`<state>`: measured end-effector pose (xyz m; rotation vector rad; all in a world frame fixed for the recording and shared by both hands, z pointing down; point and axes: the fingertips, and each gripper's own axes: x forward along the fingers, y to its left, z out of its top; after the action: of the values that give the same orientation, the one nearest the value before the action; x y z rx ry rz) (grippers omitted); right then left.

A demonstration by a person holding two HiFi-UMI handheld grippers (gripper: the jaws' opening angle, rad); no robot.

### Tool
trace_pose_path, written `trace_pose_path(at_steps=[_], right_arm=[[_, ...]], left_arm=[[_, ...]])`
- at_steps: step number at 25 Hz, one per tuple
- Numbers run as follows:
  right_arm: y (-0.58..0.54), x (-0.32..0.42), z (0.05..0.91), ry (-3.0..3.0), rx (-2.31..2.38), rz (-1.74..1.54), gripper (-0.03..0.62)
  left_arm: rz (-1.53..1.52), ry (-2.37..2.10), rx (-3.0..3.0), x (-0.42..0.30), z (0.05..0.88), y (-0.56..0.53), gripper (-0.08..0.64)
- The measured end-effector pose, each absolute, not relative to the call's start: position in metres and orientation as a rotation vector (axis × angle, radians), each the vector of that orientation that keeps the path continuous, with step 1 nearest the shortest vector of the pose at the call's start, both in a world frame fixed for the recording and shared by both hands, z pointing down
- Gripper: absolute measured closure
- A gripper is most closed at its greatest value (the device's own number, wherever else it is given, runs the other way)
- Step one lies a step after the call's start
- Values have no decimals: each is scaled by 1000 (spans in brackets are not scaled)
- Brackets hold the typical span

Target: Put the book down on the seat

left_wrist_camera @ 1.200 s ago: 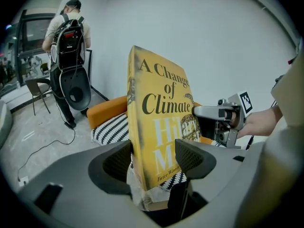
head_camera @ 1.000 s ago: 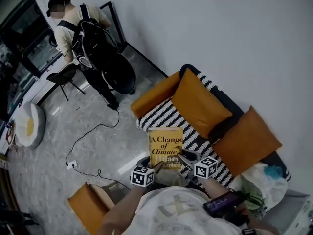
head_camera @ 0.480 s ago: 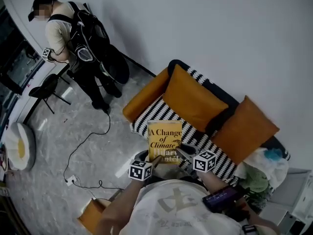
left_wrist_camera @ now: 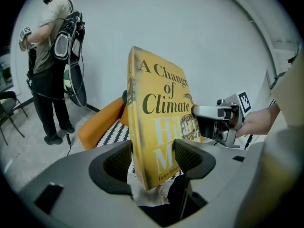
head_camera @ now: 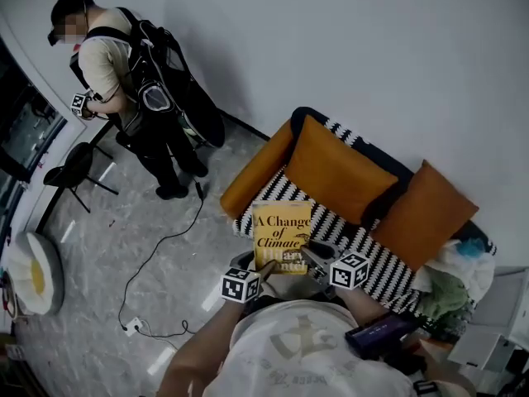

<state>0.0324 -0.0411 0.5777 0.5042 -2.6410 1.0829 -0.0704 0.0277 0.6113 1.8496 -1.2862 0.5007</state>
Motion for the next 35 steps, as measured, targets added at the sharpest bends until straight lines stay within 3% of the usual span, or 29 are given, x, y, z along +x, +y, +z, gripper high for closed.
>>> trace_pose_path(at_steps=[26,35], right_arm=[[-78,5,623,-2576,495,1149,469],[-42,12,579,-2540,531,1171,469]], left_arm=[[558,-1219,1808,-99,650,-6,281],[604,-1155,1814,-95,605,25,285]])
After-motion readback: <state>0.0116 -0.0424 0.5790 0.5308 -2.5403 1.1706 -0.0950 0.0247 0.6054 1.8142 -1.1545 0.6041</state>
